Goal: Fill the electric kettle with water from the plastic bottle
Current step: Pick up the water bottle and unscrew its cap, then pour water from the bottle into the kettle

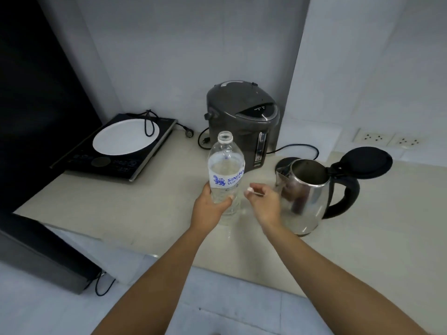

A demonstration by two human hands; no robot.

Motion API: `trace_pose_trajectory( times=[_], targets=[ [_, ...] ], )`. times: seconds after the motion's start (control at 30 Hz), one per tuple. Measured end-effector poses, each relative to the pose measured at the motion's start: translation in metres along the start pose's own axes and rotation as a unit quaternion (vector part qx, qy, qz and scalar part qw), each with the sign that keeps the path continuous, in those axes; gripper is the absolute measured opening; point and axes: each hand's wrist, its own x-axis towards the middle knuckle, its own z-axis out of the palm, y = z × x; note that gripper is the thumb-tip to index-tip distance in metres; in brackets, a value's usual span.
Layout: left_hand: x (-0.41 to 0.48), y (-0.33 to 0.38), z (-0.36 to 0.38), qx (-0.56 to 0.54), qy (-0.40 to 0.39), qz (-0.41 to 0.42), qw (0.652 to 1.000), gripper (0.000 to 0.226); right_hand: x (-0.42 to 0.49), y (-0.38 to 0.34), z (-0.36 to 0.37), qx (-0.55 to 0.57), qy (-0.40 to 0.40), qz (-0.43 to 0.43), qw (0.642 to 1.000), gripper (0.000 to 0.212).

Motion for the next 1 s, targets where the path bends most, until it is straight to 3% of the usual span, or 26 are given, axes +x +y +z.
trace_pose_trajectory(
  times=[0.17,0.37,0.43,0.57,0.63,0.77,0.93,1.0],
  targets=[
    [0.002,-0.001,-0.007,0.001,-0.021,0.000,1.000,0.047,-0.018,0.069,0.002,-0.247,-0.049,-0.032,0.967,0.032],
    [0.007,0.001,-0.012,-0.011,-0.061,-0.012,0.998,0.056,-0.032,0.103,0.001,-0.327,-0.083,-0.081,0.938,0.014],
    [0.009,0.002,-0.015,-0.013,-0.081,-0.005,0.997,0.071,-0.032,0.103,0.001,-0.312,-0.083,-0.081,0.943,0.017],
    [0.013,0.014,-0.028,-0.021,-0.085,0.021,0.996,0.111,-0.028,0.090,0.006,-0.268,-0.085,-0.056,0.958,0.077],
    [0.017,0.029,-0.036,-0.027,-0.072,0.047,0.996,0.122,-0.026,0.072,0.013,-0.223,-0.064,-0.079,0.970,0.093],
    [0.032,0.059,-0.046,-0.014,-0.106,0.095,0.990,0.120,-0.017,0.030,0.039,-0.101,-0.066,-0.141,0.983,0.088],
    [0.043,0.065,-0.045,0.005,-0.131,0.104,0.986,0.112,-0.011,0.018,0.067,-0.044,-0.020,-0.076,0.996,0.103],
    [0.042,0.068,-0.046,0.006,-0.126,0.112,0.986,0.109,-0.008,0.016,0.069,-0.042,-0.010,-0.075,0.996,0.100]
  ],
)
